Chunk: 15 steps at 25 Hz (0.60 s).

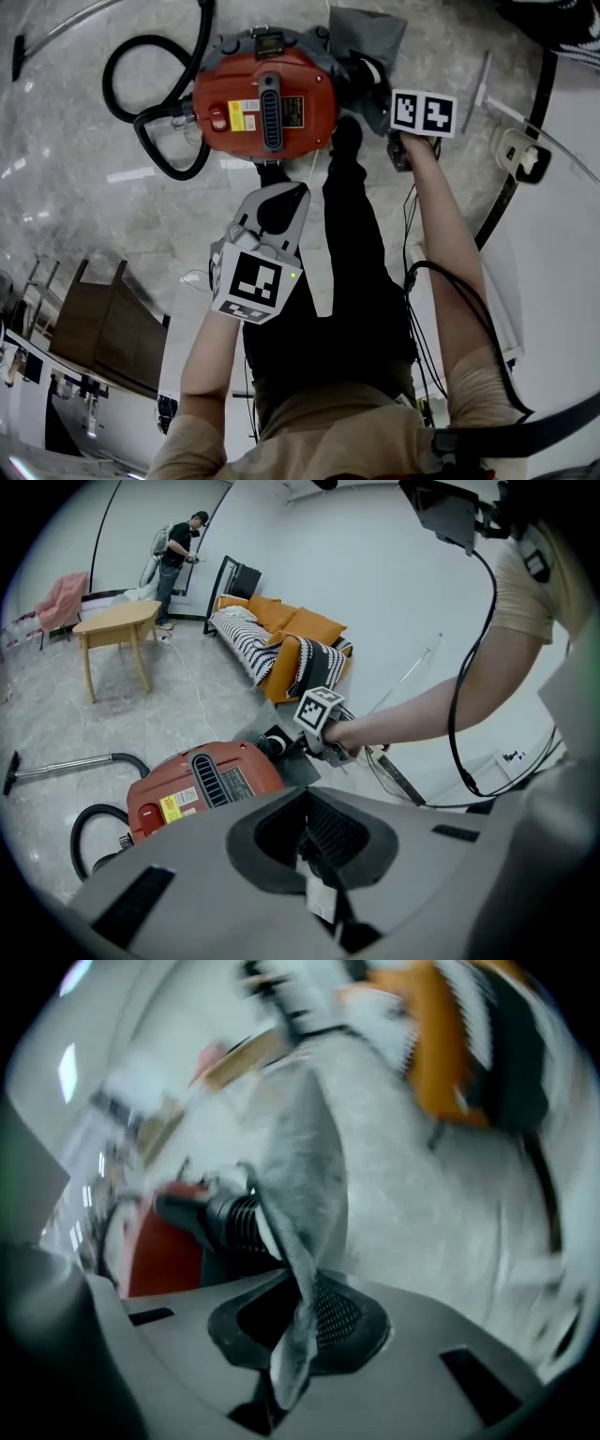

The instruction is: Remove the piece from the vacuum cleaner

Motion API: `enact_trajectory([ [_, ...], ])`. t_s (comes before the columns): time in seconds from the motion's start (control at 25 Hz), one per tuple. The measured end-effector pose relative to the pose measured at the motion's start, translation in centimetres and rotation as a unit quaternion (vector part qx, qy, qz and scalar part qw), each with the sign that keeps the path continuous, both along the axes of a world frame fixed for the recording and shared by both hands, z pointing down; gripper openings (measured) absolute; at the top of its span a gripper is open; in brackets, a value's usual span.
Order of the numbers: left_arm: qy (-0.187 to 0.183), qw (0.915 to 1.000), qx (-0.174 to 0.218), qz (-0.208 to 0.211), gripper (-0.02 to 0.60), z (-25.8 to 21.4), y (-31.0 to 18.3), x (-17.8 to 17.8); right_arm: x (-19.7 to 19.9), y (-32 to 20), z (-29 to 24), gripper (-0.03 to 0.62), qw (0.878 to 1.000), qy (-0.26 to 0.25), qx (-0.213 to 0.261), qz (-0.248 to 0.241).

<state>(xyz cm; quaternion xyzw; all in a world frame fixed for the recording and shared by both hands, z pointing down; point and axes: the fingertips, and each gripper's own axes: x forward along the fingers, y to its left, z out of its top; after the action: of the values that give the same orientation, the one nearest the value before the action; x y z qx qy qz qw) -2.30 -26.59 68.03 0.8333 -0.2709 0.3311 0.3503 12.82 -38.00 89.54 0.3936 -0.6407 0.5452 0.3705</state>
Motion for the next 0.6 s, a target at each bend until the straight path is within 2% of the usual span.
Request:
enact_trajectory([
  [0.04,-0.003,1.0000,-0.002,0.000,0.003,0.1,0.1,-0.2,0.1,0.1,-0.1,0.029,0.989,0.071,0.035,-0.122],
  [0.08,-0.006,1.0000,-0.003,0.001,0.003,0.3,0.2,-0.3,0.1,0.2,-0.1,0.029,0.966,0.123,0.060,-0.217],
  [0.12,-0.009,1.0000,-0.004,0.001,0.005,0.4,0.2,-0.4,0.2,0.4,-0.1,0.029,0.945,0.154,0.077,-0.279],
  [0.16,-0.010,0.9999,-0.004,0.003,0.005,0.5,0.2,-0.4,0.2,0.5,-0.1,0.029,0.932,0.166,0.088,-0.311],
  [0.2,-0.010,0.9999,-0.004,0.004,0.003,0.6,0.3,-0.3,0.2,0.6,-0.1,0.029,0.925,0.170,0.094,-0.326],
  [0.28,-0.009,0.9999,-0.006,0.007,0.005,0.7,0.4,0.0,0.4,0.6,-0.1,0.031,0.926,0.168,0.093,-0.326],
  [0.44,-0.005,0.9999,-0.006,0.011,0.005,0.7,0.2,0.7,-0.2,-0.6,-1.1,0.062,0.961,0.109,0.054,-0.248],
  [0.52,-0.002,0.9999,-0.005,0.012,0.005,0.6,0.1,1.1,-0.3,-0.8,-1.3,0.074,0.962,0.101,0.040,-0.250],
  [0.6,0.000,0.9999,-0.005,0.013,0.005,0.5,-0.1,1.4,-0.4,-0.8,-1.2,0.071,0.956,0.105,0.036,-0.272],
])
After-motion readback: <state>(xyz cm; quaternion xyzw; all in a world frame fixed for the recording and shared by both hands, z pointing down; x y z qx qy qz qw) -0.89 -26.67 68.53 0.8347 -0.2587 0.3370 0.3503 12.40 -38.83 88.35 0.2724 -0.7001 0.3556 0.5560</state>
